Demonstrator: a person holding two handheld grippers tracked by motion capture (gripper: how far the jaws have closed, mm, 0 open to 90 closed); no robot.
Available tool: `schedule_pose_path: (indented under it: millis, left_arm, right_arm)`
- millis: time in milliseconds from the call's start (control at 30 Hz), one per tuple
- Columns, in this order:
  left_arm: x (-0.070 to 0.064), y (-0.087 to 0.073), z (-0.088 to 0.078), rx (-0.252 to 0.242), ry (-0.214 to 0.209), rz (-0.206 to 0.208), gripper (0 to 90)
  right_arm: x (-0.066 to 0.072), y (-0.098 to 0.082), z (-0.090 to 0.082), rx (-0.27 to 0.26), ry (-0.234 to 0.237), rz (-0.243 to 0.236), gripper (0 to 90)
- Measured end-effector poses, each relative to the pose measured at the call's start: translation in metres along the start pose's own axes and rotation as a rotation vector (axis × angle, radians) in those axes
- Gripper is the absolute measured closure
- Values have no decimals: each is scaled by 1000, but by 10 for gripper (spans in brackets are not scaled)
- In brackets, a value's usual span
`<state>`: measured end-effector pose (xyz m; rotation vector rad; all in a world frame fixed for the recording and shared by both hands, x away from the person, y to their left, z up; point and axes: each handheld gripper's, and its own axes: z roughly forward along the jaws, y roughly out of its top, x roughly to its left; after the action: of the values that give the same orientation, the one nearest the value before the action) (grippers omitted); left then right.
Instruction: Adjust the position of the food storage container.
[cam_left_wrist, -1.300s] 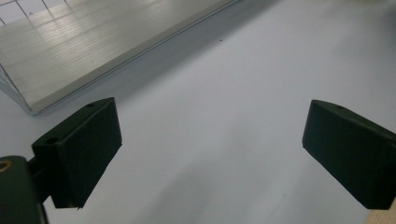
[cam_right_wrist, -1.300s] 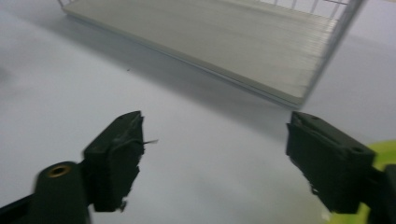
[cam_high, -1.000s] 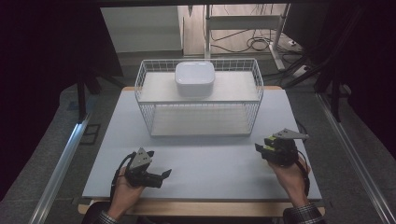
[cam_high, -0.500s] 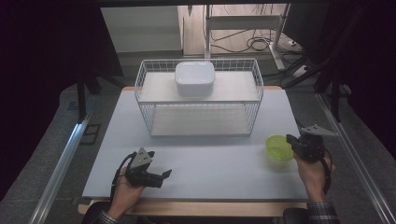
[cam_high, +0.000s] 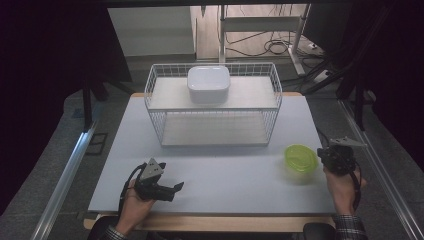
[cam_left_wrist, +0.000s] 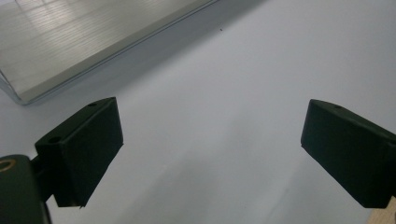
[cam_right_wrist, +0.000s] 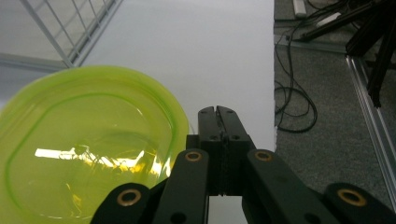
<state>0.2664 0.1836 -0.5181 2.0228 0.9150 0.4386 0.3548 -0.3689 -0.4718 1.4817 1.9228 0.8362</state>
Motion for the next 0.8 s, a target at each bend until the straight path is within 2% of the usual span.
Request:
schedule_pose_path:
  millis: [233,367,633,667,767,800]
  left_arm:
    - [0,0,1,7,-2,2,54]
    - [0,0,2,13,-4,-1,55]
    - [-1,-1,4,23,-7,3,57]
    - [-1,-1,4,25,-9,-1,57]
    - [-1,-1,4,25,-9,-1,57]
    - [-1,-1,4,25,-9,-1,57]
  right_arm:
    - [2,-3,4,21,11,14,898]
    - [8,-3,5,27,33,16,897]
    - [31,-1,7,36,103,-6,896]
    - [38,0,8,41,125,-8,896]
    - [46,1,9,46,142,-3,896]
    - [54,1,9,48,168,-9,896]
